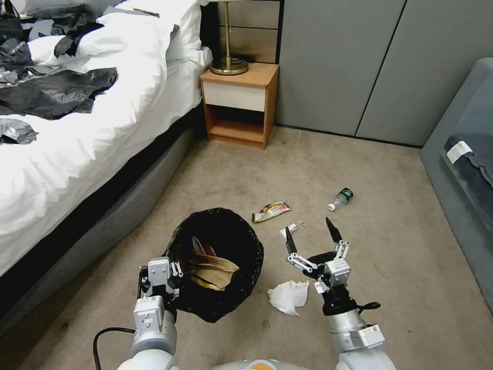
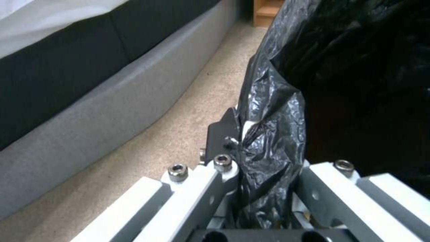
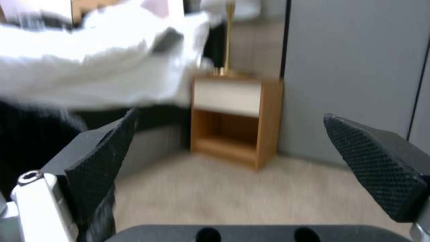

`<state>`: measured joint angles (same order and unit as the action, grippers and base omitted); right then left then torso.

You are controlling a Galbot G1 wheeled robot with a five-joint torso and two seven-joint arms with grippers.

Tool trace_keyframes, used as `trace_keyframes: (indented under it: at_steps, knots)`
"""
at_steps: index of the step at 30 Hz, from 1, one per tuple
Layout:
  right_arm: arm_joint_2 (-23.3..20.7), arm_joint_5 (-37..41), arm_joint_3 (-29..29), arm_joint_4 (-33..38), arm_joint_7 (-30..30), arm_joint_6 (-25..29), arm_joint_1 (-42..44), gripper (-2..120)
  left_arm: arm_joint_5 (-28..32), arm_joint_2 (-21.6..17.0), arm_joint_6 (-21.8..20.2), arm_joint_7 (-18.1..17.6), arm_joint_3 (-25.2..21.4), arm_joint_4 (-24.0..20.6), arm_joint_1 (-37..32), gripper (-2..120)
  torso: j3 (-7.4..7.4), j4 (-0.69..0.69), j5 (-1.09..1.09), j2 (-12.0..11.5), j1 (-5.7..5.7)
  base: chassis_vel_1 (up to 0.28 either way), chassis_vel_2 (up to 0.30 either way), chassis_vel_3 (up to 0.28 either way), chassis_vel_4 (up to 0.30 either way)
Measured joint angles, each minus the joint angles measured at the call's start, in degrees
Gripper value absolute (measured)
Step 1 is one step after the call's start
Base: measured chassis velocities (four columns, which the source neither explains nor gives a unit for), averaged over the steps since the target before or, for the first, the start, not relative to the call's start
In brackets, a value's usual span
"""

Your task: Pick up the trash bin, then pick up the garbage from the floor and place it into the trash bin.

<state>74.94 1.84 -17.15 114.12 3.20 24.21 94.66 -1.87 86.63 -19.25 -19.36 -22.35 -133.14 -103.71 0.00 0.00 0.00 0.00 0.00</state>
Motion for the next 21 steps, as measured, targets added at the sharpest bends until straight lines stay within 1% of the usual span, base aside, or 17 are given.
trace_keyframes:
  at_steps: [2,3,4,5,6,7,8,11,12,15,16,17,20,21]
  knots:
    - [-1.00,1.01,0.47,-0.45,0.58,-5.50,-0.54,100,0.01,0.02,0.00,0.00,-0.01,0.08,0.07,3,0.00,0.00,-0.01,0.00,0.00,0.000,0.000,0.000,0.000]
    - [-1.00,1.01,0.47,-0.45,0.58,-5.50,-0.54,100,0.01,0.02,0.00,0.00,-0.01,0.08,0.07,3,0.00,0.00,-0.01,0.00,0.00,0.000,0.000,0.000,0.000]
    - [-1.64,2.35,1.02,-0.60,1.46,-9.77,-0.97,100,0.01,0.06,0.00,0.00,0.00,0.13,0.12,3,0.00,0.00,0.00,0.00,0.00,0.000,0.000,0.000,0.000]
    - [-1.99,3.28,1.33,-0.62,1.85,-12.24,-1.20,100,0.01,0.09,0.00,0.00,0.03,0.16,0.13,3,0.00,0.00,0.00,0.00,0.00,0.000,0.000,0.000,0.000]
    - [-2.70,5.56,2.05,-0.86,2.83,-18.14,-1.85,100,0.01,0.14,0.00,0.00,0.08,0.26,0.16,3,0.00,-0.01,-0.01,0.00,0.00,0.000,0.000,0.000,0.000]
    - [-2.97,6.49,2.40,-1.33,3.26,-20.95,-2.34,100,0.01,0.16,0.00,0.00,0.07,0.32,0.17,3,0.00,0.00,-0.01,0.00,0.00,0.000,0.000,0.000,0.000]
    - [-2.97,6.49,2.40,-1.33,3.26,-20.95,-2.34,100,0.01,0.16,0.00,0.00,0.07,0.32,0.17,3,0.00,0.00,-0.01,0.00,0.00,0.000,0.000,0.000,0.000]
    - [-3.70,9.72,3.52,-3.38,3.54,-30.50,-4.11,100,0.01,0.17,-0.01,0.00,0.02,0.47,0.34,3,0.00,0.00,0.00,0.00,0.00,0.000,0.000,0.000,0.000]
    - [-3.70,9.72,3.52,-3.38,3.54,-30.50,-4.11,100,0.01,0.17,-0.01,0.00,0.02,0.47,0.34,3,0.00,0.00,0.00,0.00,0.00,0.000,0.000,0.000,0.000]
    - [-4.09,11.79,4.24,-6.43,3.29,-35.31,-6.22,100,0.08,0.11,-0.09,0.00,0.00,0.73,0.66,3,0.00,-0.01,0.00,0.00,0.00,0.000,0.000,0.000,0.000]
    - [-4.21,12.26,4.40,-7.47,3.21,-36.43,-7.03,100,0.10,0.08,-0.12,0.01,0.00,0.81,0.71,3,0.00,0.00,0.00,0.00,0.00,0.000,0.000,0.000,0.000]
    - [-4.21,12.26,4.40,-7.47,3.21,-36.43,-7.03,100,0.10,0.08,-0.12,0.01,0.00,0.81,0.71,3,0.00,0.00,0.00,0.00,0.00,0.000,0.000,0.000,0.000]
    - [-4.68,15.08,4.69,-10.40,2.55,-41.09,-9.18,100,0.13,0.04,-0.14,0.01,0.02,1.07,0.73,3,0.00,0.00,0.00,0.00,0.00,0.000,0.000,0.000,0.000]
    - [-4.68,15.08,4.69,-10.40,2.55,-41.09,-9.18,100,0.13,0.04,-0.14,0.01,0.02,1.07,0.73,3,0.00,0.00,0.00,0.00,0.00,0.000,0.000,0.000,0.000]
